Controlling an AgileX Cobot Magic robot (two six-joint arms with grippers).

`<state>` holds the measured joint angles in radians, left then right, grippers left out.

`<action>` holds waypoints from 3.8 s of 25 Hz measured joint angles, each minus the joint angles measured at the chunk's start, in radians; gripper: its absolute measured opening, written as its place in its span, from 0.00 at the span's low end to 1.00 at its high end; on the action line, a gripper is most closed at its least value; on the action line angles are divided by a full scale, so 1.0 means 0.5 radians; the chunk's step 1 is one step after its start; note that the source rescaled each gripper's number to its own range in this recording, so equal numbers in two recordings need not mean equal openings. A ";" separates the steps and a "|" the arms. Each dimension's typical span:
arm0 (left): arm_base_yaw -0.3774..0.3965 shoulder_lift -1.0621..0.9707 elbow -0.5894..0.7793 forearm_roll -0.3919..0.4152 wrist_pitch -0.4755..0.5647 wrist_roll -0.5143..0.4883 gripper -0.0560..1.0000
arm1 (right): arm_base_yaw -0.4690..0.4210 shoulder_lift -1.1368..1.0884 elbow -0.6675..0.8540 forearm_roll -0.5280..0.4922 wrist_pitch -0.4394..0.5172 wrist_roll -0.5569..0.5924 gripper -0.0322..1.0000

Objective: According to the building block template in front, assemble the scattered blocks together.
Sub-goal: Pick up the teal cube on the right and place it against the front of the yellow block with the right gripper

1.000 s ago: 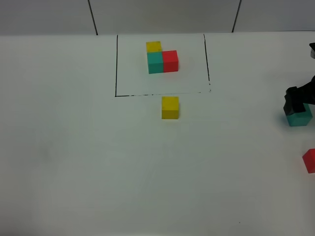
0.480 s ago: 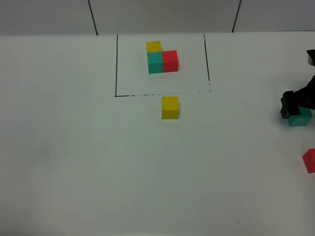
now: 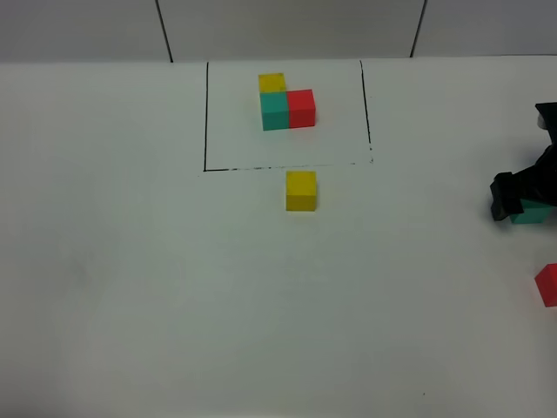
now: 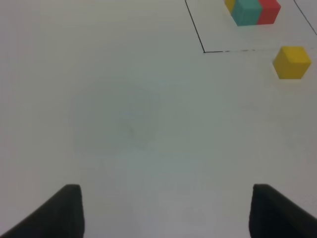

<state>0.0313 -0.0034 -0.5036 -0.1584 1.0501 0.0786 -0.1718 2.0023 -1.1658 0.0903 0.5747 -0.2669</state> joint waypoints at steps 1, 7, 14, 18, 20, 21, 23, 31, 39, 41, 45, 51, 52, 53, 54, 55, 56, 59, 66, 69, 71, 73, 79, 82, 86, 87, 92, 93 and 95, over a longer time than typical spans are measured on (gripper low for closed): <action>0.000 0.000 0.000 0.000 0.000 0.000 0.63 | 0.000 0.004 0.000 0.000 0.000 0.010 0.74; 0.000 0.000 0.000 0.000 0.000 0.000 0.63 | 0.000 0.015 0.000 -0.001 0.000 0.027 0.25; 0.000 0.000 0.000 0.000 0.000 0.000 0.63 | 0.014 0.007 0.000 -0.001 0.017 0.051 0.04; 0.000 0.000 0.000 0.000 0.000 0.000 0.63 | 0.169 -0.120 0.000 -0.003 0.116 0.227 0.04; 0.000 0.000 0.000 0.000 0.000 0.000 0.63 | 0.307 -0.210 0.000 -0.022 0.179 0.441 0.04; 0.000 0.000 0.000 0.000 0.000 0.000 0.63 | 0.399 -0.246 0.000 -0.043 0.228 0.564 0.04; 0.000 0.000 0.000 0.000 0.000 0.000 0.63 | 0.597 -0.299 0.000 -0.128 0.346 0.844 0.04; 0.000 0.000 0.000 0.000 0.000 0.000 0.63 | 1.515 -0.263 0.000 -0.675 0.406 1.879 0.04; 0.000 0.000 0.000 0.000 0.000 0.000 0.63 | 1.684 -0.039 -0.019 -0.573 0.034 2.218 0.04; 0.000 0.000 0.000 0.000 0.000 0.000 0.63 | 1.689 0.001 -0.059 -0.525 0.012 2.207 0.04; 0.000 0.000 0.000 0.000 0.000 0.000 0.63 | 1.701 0.045 -0.179 -0.486 0.051 2.149 0.04; 0.000 0.000 0.000 0.000 0.000 0.000 0.63 | 1.735 0.152 -0.382 -0.529 0.199 2.094 0.04; 0.000 0.000 0.000 0.000 0.000 0.000 0.63 | 1.735 0.176 -0.409 -0.549 0.216 2.094 0.04; 0.000 0.000 0.000 0.000 0.000 0.000 0.63 | 1.735 0.196 -0.433 -0.561 0.231 2.094 0.04; 0.000 0.000 0.000 0.000 0.000 0.000 0.63 | 1.735 0.222 -0.458 -0.566 0.242 2.092 0.04; 0.000 0.000 0.000 0.000 0.000 0.000 0.63 | 1.735 0.241 -0.481 -0.564 0.249 2.089 0.04; 0.000 0.000 0.000 0.000 0.000 0.000 0.63 | 1.737 0.265 -0.510 -0.567 0.252 2.089 0.04; 0.000 0.000 0.000 0.000 0.000 0.000 0.62 | 1.738 0.331 -0.594 -0.571 0.269 2.085 0.04; 0.000 0.000 0.000 0.000 0.000 0.000 0.62 | 1.738 0.439 -0.790 -0.609 0.363 2.082 0.04; 0.000 0.000 0.000 0.000 0.000 0.000 0.62 | 1.728 0.470 -0.823 -0.612 0.390 2.082 0.04; 0.000 0.000 0.000 0.000 0.000 0.000 0.62 | 1.712 0.479 -0.835 -0.607 0.414 2.082 0.04; 0.000 0.000 0.000 0.000 0.000 0.000 0.62 | 1.695 0.481 -0.836 -0.603 0.419 2.082 0.04; 0.000 0.000 0.000 0.002 0.000 0.000 0.63 | 1.647 0.481 -0.836 -0.597 0.415 2.086 0.04; 0.000 0.000 0.000 0.002 0.000 0.000 0.63 | 1.639 0.481 -0.836 -0.593 0.413 2.086 0.04; 0.000 0.000 0.000 0.002 0.000 0.000 0.63 | 1.639 0.481 -0.836 -0.595 0.411 2.087 0.04; 0.000 0.000 0.000 0.002 0.000 0.000 0.63 | 1.639 0.481 -0.836 -0.595 0.408 2.087 0.04; 0.000 0.000 0.000 0.002 0.000 0.000 0.63 | 1.639 0.481 -0.836 -0.595 0.395 2.088 0.04; 0.000 0.000 0.000 0.002 0.000 0.000 0.63 | 1.639 0.484 -0.836 -0.597 0.390 2.088 0.04; 0.000 0.000 0.000 0.002 0.000 0.000 0.63 | 1.639 0.487 -0.836 -0.599 0.389 2.088 0.04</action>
<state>0.0313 -0.0034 -0.5036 -0.1576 1.0501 0.0786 0.6477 2.2456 -1.5837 -0.2090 0.7689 0.7770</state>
